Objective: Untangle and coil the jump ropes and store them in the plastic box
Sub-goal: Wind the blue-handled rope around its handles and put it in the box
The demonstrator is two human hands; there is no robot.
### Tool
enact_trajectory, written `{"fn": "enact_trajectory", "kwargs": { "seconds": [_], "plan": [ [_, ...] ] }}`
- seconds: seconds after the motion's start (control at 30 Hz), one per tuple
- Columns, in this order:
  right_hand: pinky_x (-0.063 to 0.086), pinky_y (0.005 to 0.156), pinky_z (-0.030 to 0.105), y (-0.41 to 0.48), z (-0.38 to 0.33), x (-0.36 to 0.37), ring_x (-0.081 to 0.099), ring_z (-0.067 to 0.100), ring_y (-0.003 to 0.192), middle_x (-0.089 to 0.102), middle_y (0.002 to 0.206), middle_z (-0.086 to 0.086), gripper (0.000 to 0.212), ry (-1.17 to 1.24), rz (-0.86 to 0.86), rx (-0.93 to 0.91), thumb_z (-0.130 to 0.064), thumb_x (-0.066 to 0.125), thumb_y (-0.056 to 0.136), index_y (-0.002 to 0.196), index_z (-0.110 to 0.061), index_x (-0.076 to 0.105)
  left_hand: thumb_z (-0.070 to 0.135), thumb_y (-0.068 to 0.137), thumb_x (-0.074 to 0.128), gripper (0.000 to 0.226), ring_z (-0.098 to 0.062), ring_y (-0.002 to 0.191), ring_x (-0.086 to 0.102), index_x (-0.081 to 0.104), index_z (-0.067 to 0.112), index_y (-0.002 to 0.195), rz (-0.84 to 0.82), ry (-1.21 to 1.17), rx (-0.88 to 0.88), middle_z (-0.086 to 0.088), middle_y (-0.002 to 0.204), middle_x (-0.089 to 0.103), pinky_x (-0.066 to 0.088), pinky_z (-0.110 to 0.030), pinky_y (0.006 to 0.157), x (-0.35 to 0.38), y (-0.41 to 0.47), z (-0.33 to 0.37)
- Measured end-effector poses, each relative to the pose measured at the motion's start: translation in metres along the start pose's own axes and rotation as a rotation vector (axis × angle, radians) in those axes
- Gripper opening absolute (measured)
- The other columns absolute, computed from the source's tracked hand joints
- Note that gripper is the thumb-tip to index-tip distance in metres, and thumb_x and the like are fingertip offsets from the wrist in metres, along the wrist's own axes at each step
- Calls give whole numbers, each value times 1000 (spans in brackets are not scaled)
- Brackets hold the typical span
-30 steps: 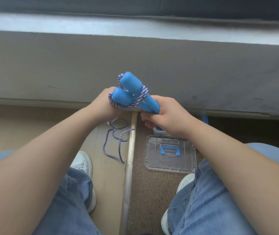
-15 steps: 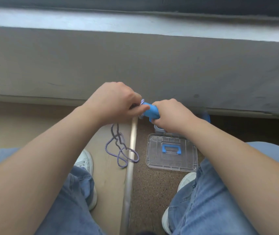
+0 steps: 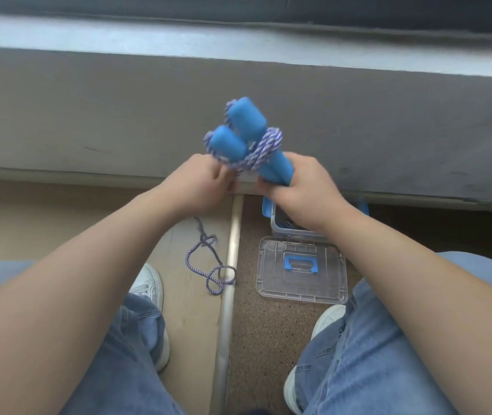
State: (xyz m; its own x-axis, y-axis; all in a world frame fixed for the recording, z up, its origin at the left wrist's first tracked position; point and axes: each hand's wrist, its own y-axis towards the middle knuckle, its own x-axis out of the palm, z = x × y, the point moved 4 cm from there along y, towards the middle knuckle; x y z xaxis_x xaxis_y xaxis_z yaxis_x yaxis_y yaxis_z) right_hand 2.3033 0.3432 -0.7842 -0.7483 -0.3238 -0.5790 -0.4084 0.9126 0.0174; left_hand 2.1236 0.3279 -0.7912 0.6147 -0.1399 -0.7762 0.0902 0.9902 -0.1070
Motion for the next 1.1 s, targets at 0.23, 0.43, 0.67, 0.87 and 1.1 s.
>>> {"fn": "enact_trajectory", "kwargs": {
  "seconds": [0.23,0.43,0.67,0.87,1.1],
  "plan": [
    [42,67,36,11,34,-6,59,39,86,61,93,12,12,-622,-32,223,-20,56,84,96,-19,51,49,98,38,44,-16,51,43,44,20,66,-33,401,331,4,52,42,34,-33,49,16,-10,23],
    [41,63,33,-5,20,22,51,27,74,55,84,-1,17,-799,-403,33,-17,56,86,96,-31,53,69,86,47,60,-27,62,45,38,19,55,133,573,329,3,56,42,22,-28,49,-1,1,27],
    [36,57,19,-17,-10,25,50,-1,59,51,61,-16,30,-394,-520,-184,-20,67,85,70,-34,46,58,95,51,67,-20,50,35,46,11,48,4,205,50,-2,42,39,37,-33,55,-5,11,4],
    [43,62,31,2,3,1,60,24,74,63,78,-3,9,-94,-32,-18,-17,68,86,89,-22,61,42,95,53,28,-18,79,63,64,17,93,-8,-15,21,5,79,67,46,-27,65,11,-2,4],
    [44,72,35,12,40,2,61,38,95,65,108,12,24,-619,-111,247,-18,57,83,107,-21,56,53,95,42,43,-22,53,42,48,18,70,-47,411,427,5,53,43,37,-35,51,26,-7,24]
  ]
}}
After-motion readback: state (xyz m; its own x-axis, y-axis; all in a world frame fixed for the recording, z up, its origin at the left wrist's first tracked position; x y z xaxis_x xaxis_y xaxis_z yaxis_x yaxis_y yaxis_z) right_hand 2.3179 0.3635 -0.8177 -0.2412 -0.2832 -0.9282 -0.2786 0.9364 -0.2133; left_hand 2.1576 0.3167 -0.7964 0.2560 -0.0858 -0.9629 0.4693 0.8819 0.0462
